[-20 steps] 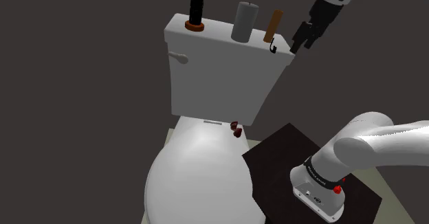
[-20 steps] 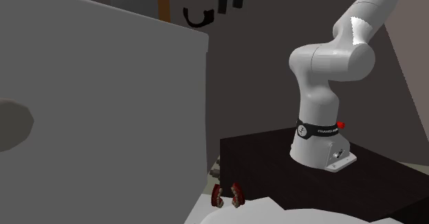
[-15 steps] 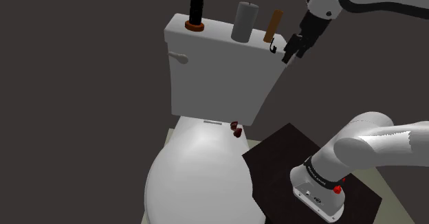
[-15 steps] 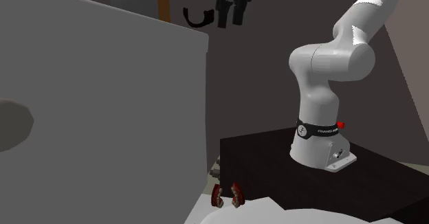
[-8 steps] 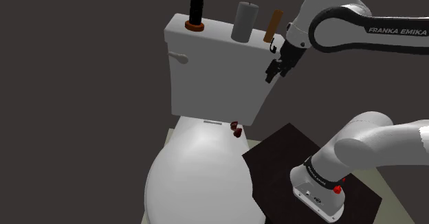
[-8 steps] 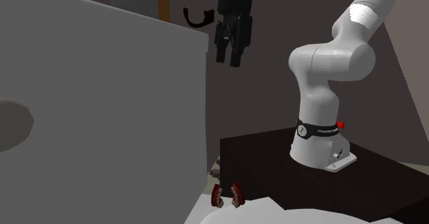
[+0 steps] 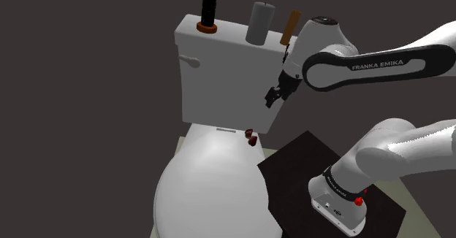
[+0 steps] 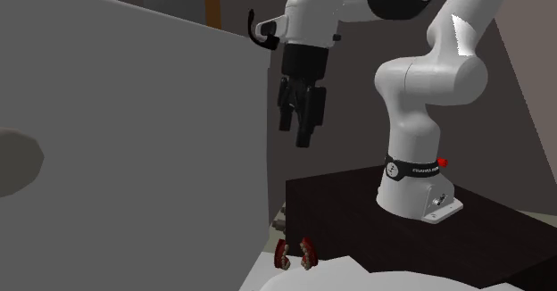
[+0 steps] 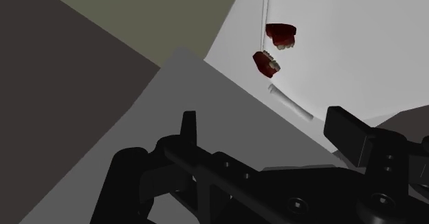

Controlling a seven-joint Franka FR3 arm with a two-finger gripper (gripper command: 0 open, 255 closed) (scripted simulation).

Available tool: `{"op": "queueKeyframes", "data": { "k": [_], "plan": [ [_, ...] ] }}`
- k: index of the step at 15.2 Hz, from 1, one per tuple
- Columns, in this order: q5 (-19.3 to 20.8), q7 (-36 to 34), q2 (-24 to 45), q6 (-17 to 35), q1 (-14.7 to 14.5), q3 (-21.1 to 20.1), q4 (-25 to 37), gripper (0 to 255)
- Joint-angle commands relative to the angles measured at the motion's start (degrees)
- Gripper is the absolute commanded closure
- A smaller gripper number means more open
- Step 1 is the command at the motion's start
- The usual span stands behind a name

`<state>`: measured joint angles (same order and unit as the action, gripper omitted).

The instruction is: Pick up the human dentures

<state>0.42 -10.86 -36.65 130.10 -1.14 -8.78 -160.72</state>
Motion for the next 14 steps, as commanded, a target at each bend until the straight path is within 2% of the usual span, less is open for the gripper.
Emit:
{"op": "queueKeyframes", "data": {
  "k": [1, 6, 9, 11, 12, 13, 14],
  "plan": [
    [0.03, -1.78, 3.54, 5.44, 0.02, -1.40, -1.63, 0],
    [2.37, -7.57, 15.24, 19.13, 1.83, -5.76, -3.47, 0],
    [7.47, -13.58, 23.72, 27.15, 5.27, -9.60, -3.09, 0],
    [15.10, -20.60, 29.89, 31.86, 9.28, -12.78, -2.03, 0],
    [21.22, -25.81, 33.19, 33.76, 11.66, -14.21, -1.12, 0],
    [29.05, -32.33, 36.66, 35.15, 13.48, -14.76, 0.16, 0],
    [30.95, -33.91, 37.46, 35.39, 13.46, -14.43, 0.51, 0]
  ]
}}
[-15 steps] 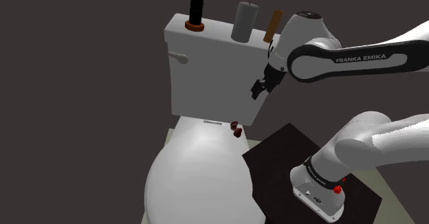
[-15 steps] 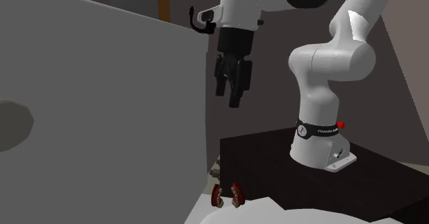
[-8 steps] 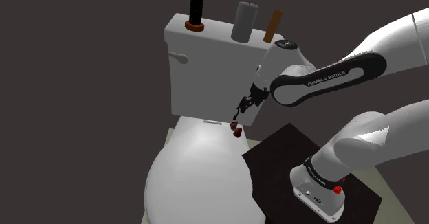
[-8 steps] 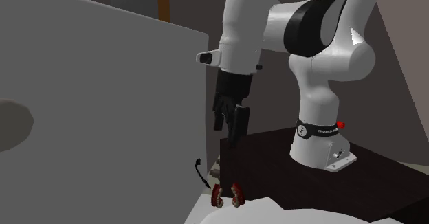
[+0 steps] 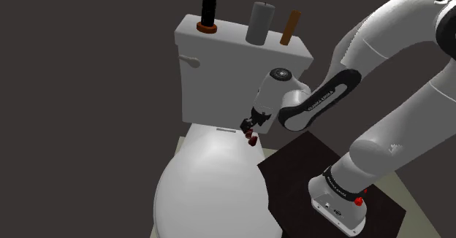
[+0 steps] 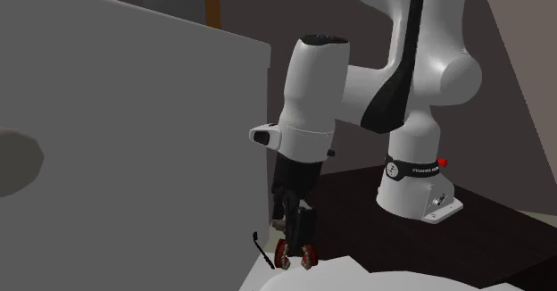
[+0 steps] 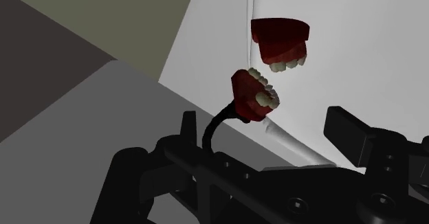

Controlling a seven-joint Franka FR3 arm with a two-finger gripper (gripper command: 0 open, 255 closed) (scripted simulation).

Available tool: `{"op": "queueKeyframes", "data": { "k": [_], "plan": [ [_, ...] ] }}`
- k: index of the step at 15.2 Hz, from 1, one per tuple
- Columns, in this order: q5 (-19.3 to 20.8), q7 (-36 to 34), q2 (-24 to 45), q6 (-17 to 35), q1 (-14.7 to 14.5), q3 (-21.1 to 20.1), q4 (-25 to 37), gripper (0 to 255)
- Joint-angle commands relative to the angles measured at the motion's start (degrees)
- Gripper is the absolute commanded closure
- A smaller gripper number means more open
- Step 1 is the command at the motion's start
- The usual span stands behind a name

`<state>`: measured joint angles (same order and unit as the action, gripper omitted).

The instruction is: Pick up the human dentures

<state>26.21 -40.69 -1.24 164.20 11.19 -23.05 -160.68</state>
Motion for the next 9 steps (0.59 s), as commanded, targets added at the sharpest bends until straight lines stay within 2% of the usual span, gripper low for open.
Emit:
{"op": "queueKeyframes", "data": {
  "k": [1, 6, 7, 9],
  "plan": [
    [8.46, -6.63, 3.36, 1.80, 1.20, 0.46, 0.89, 0],
    [24.31, -19.30, 9.79, 3.73, -0.78, 5.38, 3.64, 0],
    [28.76, -23.03, 11.73, 4.23, -1.91, 7.22, 4.65, 0],
    [28.68, -22.97, 11.72, 4.26, -2.11, 7.41, 4.64, 0]
  ]
}}
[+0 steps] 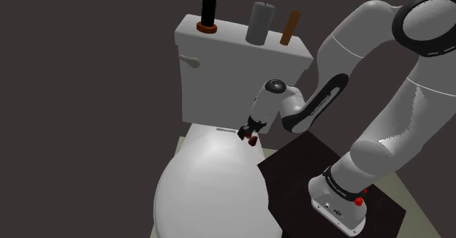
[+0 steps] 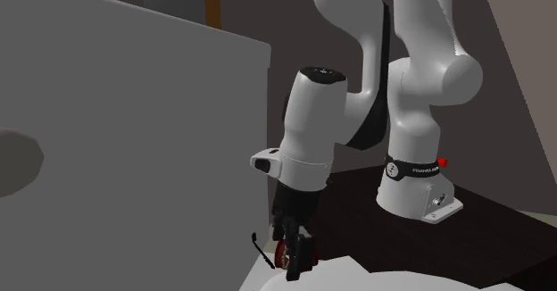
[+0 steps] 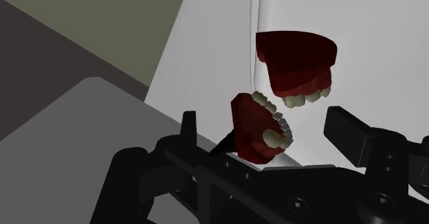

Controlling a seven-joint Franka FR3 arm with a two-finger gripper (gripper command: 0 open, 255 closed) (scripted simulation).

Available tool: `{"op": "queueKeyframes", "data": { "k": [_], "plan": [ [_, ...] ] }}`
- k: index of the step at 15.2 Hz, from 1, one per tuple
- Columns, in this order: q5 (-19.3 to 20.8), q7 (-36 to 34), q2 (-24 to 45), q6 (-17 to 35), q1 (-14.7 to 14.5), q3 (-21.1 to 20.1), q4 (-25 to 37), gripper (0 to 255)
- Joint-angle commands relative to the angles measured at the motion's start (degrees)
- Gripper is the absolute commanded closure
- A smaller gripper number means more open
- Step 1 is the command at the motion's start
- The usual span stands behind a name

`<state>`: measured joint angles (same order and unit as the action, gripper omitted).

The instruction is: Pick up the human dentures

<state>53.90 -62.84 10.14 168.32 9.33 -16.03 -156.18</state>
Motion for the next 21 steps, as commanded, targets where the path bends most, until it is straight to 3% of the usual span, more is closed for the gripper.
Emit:
{"op": "queueKeyframes", "data": {
  "k": [1, 10, 16, 21],
  "plan": [
    [1.24, -0.97, 0.50, 0.15, -0.28, 0.52, 0.26, 255],
    [0.99, -0.83, 0.33, 0.13, -0.25, 0.39, 0.14, 255],
    [-17.28, 13.99, -7.27, -2.07, 3.39, -6.50, -3.33, 255],
    [-32.81, 25.94, -13.69, -5.11, 2.09, -8.53, -5.06, 255]
  ]
}}
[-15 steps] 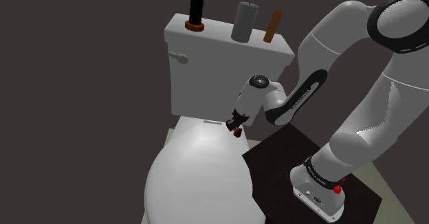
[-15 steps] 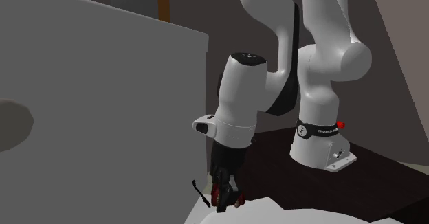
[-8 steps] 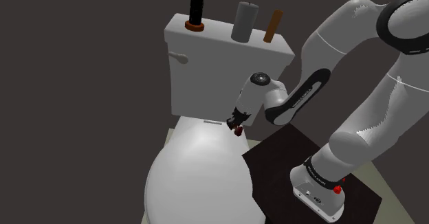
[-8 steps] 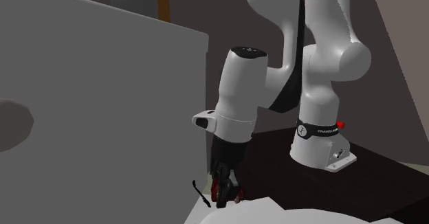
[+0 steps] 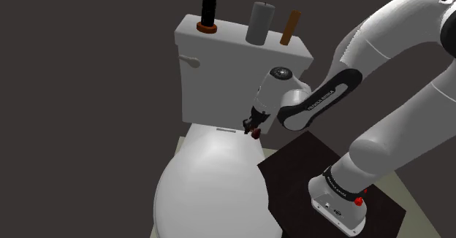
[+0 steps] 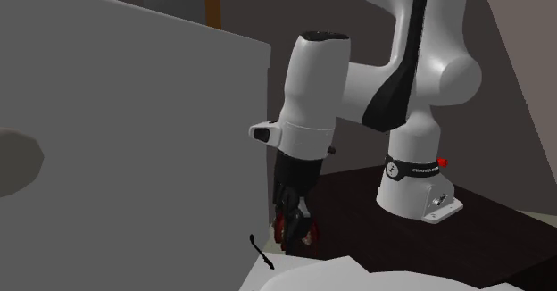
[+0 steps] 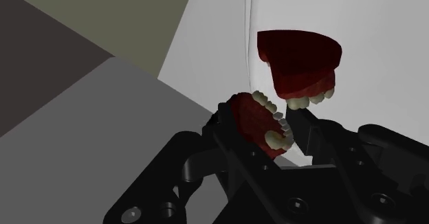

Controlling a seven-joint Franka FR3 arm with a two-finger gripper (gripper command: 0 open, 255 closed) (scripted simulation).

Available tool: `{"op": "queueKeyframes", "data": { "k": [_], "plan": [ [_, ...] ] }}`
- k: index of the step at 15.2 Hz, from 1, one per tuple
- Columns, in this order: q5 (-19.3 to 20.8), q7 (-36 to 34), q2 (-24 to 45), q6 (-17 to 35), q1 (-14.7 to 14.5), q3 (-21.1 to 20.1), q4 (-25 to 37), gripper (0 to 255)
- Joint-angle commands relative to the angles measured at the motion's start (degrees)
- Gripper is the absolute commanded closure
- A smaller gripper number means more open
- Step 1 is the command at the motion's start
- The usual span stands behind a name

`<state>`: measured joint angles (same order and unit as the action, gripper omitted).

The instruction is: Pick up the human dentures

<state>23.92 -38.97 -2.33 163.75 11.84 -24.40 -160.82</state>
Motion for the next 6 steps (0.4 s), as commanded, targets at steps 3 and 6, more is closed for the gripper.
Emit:
{"op": "queueKeyframes", "data": {
  "k": [3, 6],
  "plan": [
    [-9.50, 7.19, -4.74, -3.11, -2.59, 0.51, -0.79, 255],
    [-11.42, 8.67, -6.02, -4.20, -3.58, 1.07, -0.83, 255]
  ]
}}
